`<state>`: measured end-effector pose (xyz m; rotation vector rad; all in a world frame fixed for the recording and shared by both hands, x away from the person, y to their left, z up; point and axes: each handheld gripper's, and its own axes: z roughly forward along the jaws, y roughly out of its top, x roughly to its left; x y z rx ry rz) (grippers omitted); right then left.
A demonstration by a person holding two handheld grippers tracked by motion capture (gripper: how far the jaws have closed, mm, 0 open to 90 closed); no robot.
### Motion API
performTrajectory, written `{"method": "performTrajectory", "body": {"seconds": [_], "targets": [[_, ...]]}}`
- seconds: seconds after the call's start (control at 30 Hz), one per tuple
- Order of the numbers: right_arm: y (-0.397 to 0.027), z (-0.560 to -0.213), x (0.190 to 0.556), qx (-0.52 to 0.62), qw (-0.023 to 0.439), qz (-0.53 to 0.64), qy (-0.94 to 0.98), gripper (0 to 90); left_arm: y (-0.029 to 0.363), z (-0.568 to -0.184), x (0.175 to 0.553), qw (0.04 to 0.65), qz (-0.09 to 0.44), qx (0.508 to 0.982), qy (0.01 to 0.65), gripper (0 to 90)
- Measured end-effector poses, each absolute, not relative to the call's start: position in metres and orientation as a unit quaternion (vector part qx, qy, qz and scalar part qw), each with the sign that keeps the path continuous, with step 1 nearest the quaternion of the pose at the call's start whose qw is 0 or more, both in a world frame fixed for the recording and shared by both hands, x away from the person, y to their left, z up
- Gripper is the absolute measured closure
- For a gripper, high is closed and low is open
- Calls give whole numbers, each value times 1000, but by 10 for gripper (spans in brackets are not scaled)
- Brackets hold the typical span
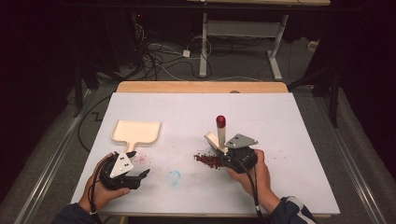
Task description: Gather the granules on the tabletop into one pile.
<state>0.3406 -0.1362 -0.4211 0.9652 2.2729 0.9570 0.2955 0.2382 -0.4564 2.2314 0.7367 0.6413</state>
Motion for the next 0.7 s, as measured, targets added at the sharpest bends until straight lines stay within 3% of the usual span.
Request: {"method": "performTrajectory", "body": {"seconds": [0.3, 0.7], "targets": [[-152, -411, 340, 354, 263, 366, 820, 673, 239, -456, 295, 348, 248, 859, 284, 219], [-195, -383, 329, 329, 243, 392, 824, 673, 239, -456, 295, 345, 251, 860, 282, 220]]}}
